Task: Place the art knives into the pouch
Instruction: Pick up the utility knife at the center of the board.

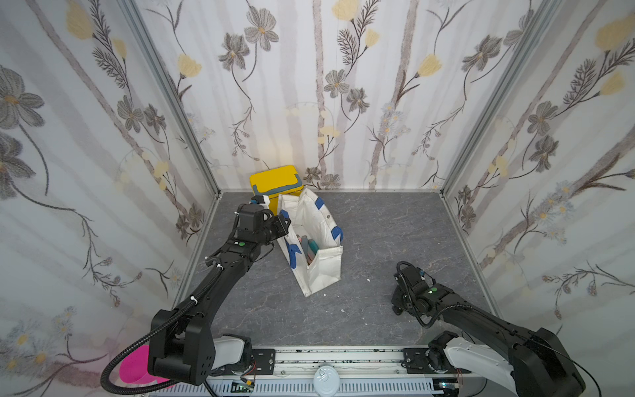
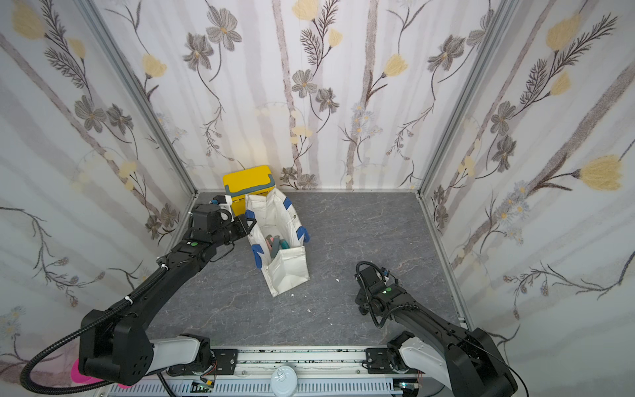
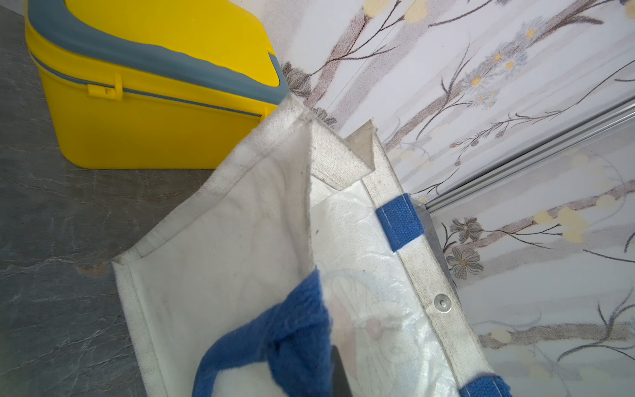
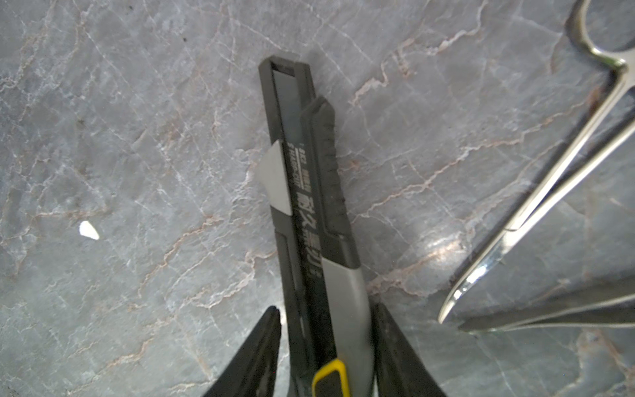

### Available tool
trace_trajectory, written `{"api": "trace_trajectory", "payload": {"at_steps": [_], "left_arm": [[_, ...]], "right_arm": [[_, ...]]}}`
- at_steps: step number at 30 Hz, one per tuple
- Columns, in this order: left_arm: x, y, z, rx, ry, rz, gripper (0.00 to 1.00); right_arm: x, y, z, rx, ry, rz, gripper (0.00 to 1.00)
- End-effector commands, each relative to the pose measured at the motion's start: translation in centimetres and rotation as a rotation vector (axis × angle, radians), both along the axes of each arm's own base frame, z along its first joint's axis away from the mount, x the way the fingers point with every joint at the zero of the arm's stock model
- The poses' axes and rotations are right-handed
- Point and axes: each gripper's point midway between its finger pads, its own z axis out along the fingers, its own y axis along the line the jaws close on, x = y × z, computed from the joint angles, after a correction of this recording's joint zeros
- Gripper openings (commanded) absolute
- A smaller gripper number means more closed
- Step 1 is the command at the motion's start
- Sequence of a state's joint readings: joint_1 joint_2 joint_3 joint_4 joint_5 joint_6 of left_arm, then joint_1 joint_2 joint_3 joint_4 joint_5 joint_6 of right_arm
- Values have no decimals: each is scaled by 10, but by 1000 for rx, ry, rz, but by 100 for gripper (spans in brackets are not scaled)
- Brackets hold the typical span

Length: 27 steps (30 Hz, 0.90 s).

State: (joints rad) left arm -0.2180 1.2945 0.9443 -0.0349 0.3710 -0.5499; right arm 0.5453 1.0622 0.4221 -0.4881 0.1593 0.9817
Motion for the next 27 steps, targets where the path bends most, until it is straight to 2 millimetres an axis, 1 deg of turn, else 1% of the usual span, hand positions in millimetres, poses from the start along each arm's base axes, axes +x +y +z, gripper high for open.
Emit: {"api": "trace_trajectory", "payload": {"at_steps": [1,5,10,18,22,27], "left_arm": [[3,-4,11,-31,-41,-10,0],[3,-4,11,-34,-39,-13,0],[4,-4,9,-33,-36,-11,0],[4,-3,9,-26,-35,-8,0],[4,-3,11,-25,-39,-8,0],[4,-3,11,-25,-39,-9,0]], "right_arm": [[0,3,-1,11,8,5,45],[-3,2,-4,-1,26,9,39],[-1,3,-4,-1,24,12,39],[1,6,-4,12,12,16,28],[6,8,0,23,-7,13,27],[16,16,11,63,-62,16,27]]}}
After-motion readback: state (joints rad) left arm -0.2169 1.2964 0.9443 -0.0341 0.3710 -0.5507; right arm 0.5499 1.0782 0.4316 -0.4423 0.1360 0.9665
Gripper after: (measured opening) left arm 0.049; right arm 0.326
